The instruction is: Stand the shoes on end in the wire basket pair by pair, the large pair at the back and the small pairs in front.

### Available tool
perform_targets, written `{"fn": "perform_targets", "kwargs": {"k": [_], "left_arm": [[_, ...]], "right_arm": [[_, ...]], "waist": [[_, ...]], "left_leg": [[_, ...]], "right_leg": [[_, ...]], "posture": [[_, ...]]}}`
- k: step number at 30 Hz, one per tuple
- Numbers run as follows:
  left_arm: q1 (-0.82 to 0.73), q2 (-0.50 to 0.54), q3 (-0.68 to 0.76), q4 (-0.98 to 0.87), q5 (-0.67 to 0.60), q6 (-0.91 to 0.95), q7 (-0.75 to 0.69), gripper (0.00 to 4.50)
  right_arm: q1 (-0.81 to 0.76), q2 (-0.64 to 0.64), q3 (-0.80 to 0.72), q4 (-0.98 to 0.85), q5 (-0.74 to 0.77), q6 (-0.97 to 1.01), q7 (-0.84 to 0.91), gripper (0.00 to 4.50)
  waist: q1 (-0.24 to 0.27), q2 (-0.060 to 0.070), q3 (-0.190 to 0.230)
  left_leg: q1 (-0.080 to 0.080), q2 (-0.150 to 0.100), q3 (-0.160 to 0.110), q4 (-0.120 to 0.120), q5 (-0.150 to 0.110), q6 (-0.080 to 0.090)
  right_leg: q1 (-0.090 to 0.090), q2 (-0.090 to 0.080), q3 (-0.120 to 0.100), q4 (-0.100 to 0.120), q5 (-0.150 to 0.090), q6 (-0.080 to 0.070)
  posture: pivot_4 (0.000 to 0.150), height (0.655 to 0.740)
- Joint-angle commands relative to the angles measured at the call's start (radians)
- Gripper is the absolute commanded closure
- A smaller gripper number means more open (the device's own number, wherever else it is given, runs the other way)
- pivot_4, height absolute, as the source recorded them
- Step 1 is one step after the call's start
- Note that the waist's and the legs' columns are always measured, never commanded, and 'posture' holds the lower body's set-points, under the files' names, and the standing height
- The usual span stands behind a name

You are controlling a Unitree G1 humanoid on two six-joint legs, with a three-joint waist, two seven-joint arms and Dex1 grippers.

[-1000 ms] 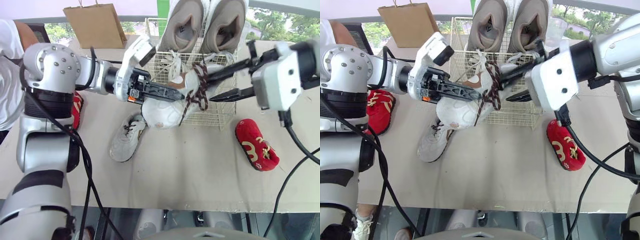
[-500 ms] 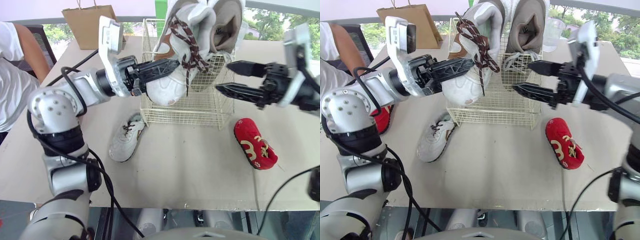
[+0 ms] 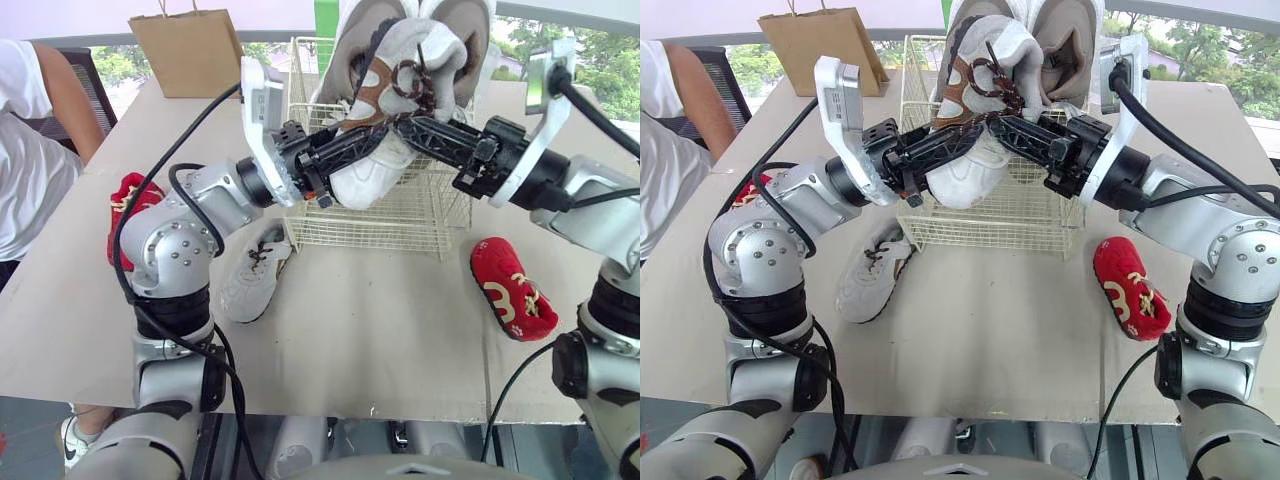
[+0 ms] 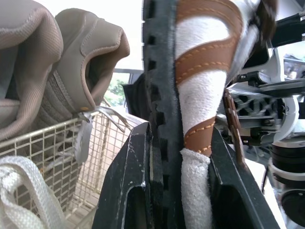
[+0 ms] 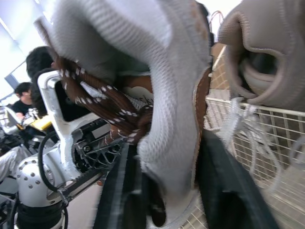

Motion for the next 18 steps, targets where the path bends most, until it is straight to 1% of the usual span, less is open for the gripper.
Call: {"fn": "perform_targets", "kwargs": {"k": [1,2,3,4,9,12,15,18], "left_arm": [[-0.009,0.010,0.056,-0.039,-0.091,0.020,0.019,2.55],[-0.001,0.019,0.073,-0.035,-0.119,0.045,0.039,2.15],[0.013,0.031,0.087,-0.035,-0.138,0.063,0.055,1.62],[0.041,0.054,0.099,-0.048,-0.153,0.080,0.058,1.24],[0.202,0.145,0.141,-0.143,-0.197,0.106,0.056,1.24],[0.319,0.180,0.152,-0.218,-0.193,0.087,0.047,1.24],[0.405,0.183,0.141,-0.285,-0.150,0.026,0.037,1.24],[0.478,0.187,0.122,-0.340,-0.079,-0.059,0.010,1.24]], "right_arm": [[0.011,-0.041,0.007,-0.043,0.004,-0.035,0.024,4.50],[0.018,-0.055,0.005,-0.052,-0.012,-0.047,0.038,4.50],[0.023,-0.067,0.000,-0.062,-0.036,-0.065,0.055,4.50],[0.027,-0.082,-0.011,-0.074,-0.071,-0.091,0.075,4.50],[0.045,-0.157,-0.043,-0.113,-0.232,-0.192,0.150,4.50],[0.030,-0.208,-0.029,-0.122,-0.383,-0.262,0.190,4.50],[-0.068,-0.252,0.094,-0.086,-0.594,-0.316,0.223,4.50],[-0.072,-0.253,0.168,-0.067,-0.735,-0.373,0.266,4.50]], "waist": [[-0.001,0.000,0.000],[-0.001,0.000,0.000],[-0.002,0.000,0.000],[-0.004,0.000,0.000],[-0.003,0.000,0.000],[0.000,0.000,0.000],[-0.001,0.001,0.001],[0.000,0.000,0.000]], "left_leg": [[0.000,0.000,0.000,0.000,0.000,0.000],[0.000,0.000,0.000,0.000,0.000,0.000],[0.000,0.000,0.000,0.000,0.000,0.000],[0.000,0.001,0.000,0.000,0.000,0.000],[0.000,0.002,0.000,0.000,0.000,0.000],[0.000,0.002,0.000,0.000,0.000,0.000],[0.001,0.002,0.001,0.000,0.000,0.000],[0.002,0.002,0.000,-0.001,0.000,0.000]], "right_leg": [[0.000,0.000,0.000,0.000,0.000,0.000],[0.000,0.000,0.000,0.000,0.000,0.000],[0.000,0.000,0.000,0.000,0.000,0.000],[0.000,0.000,0.000,0.000,0.000,0.000],[0.000,0.002,0.001,-0.001,0.000,0.000],[0.000,0.002,0.001,-0.002,0.000,0.000],[0.000,0.001,0.001,-0.001,0.000,0.000],[0.000,-0.001,0.001,-0.001,0.000,0.000]], "posture": [[0.150,0.7400],[0.150,0.7400],[0.150,0.7400],[0.150,0.7400],[0.150,0.7400],[0.150,0.7400],[0.150,0.7400],[0.150,0.7400]]}}
